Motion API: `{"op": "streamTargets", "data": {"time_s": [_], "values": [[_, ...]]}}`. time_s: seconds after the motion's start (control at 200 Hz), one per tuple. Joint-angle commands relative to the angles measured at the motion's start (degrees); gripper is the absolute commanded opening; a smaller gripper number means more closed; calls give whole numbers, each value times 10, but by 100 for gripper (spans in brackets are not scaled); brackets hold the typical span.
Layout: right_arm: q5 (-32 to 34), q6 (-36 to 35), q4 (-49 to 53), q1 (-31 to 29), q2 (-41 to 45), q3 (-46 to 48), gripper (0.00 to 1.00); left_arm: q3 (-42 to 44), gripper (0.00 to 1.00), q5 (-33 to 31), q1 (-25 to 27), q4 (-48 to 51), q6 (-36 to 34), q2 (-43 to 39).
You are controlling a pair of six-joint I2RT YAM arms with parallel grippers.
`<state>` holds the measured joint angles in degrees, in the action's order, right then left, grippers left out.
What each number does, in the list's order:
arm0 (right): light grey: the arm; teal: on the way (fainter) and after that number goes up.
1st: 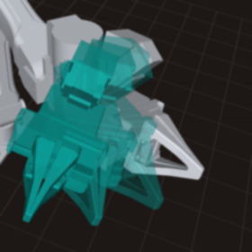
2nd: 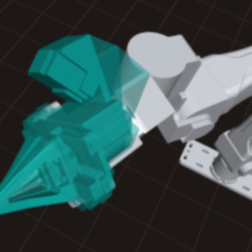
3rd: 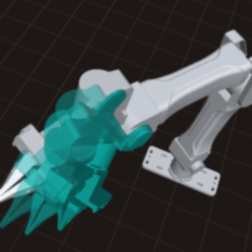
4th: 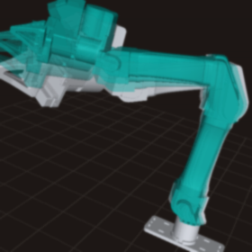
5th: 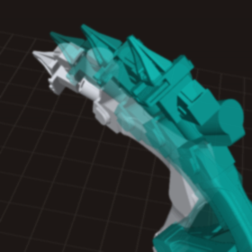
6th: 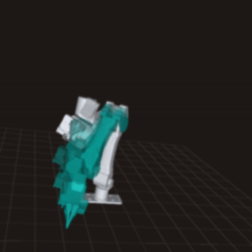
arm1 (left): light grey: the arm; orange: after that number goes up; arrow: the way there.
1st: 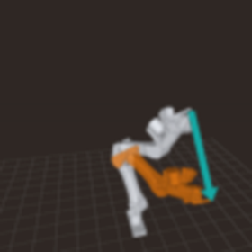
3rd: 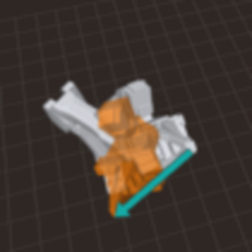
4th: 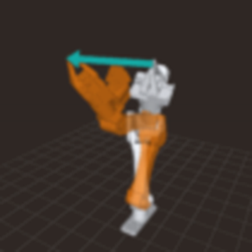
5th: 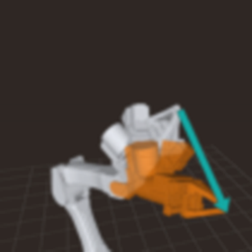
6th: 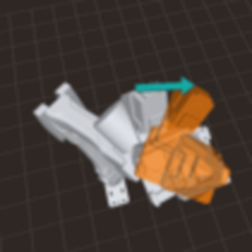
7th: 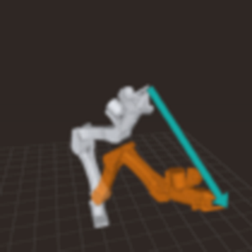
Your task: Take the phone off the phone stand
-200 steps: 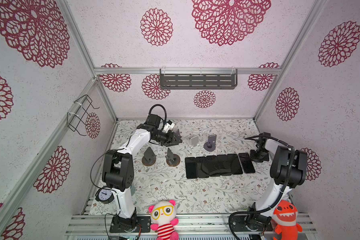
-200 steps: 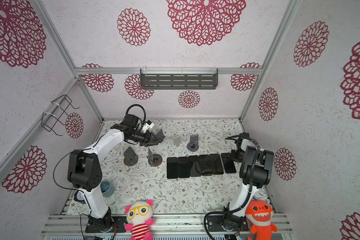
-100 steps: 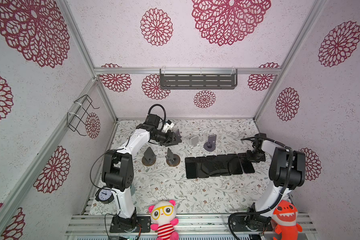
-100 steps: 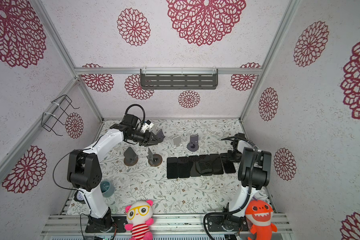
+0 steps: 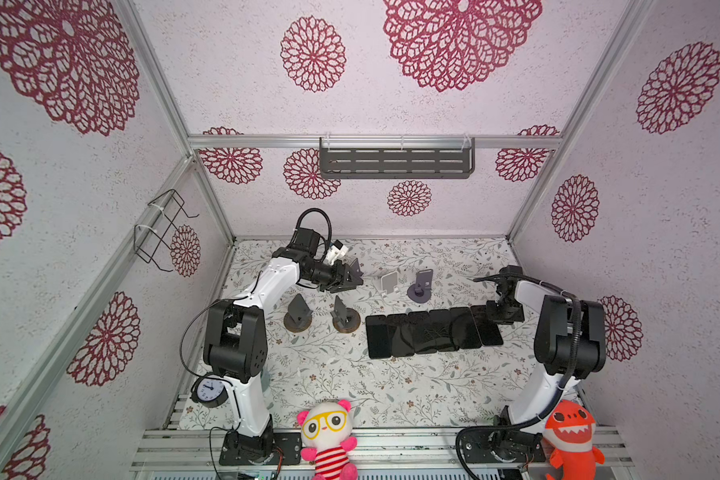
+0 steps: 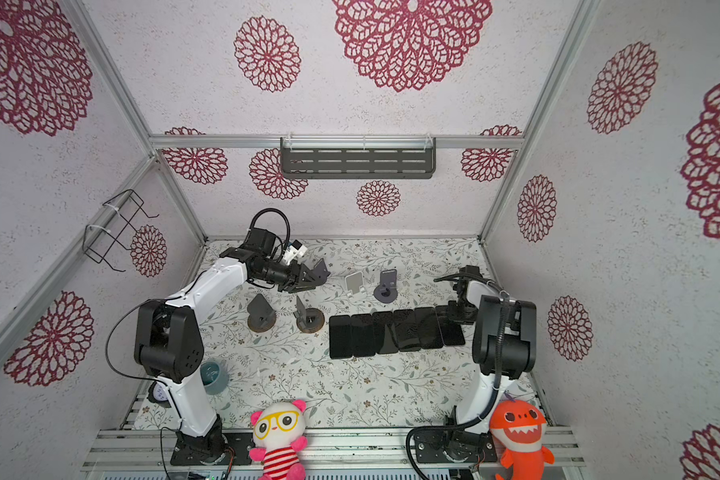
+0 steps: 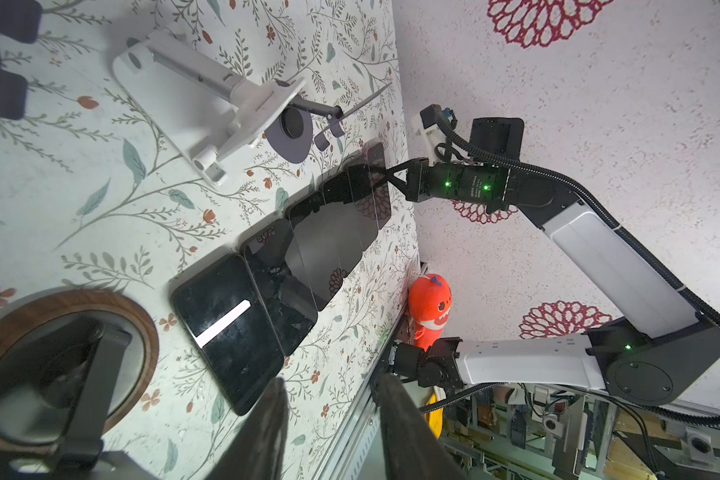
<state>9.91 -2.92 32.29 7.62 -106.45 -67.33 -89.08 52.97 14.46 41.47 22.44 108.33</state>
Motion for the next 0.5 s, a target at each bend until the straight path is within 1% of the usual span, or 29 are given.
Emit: {"op": "streamTargets", "data": {"time_s": [0.0,0.21,0.34,0.495], "values": [[-39,14,27,-25,19,12,10,-13,41,-2,-5,3,-13,-22],[-39,24,25,-38,30,20,11,-13,40,-3,-6,3,-13,-22],[-19,25,31,-35,32,10,12,-13,40,-3,-7,4,-14,-22],[-9,36,26,-32,58,-5,23,-12,40,-6,-9,4,-15,-24]]}}
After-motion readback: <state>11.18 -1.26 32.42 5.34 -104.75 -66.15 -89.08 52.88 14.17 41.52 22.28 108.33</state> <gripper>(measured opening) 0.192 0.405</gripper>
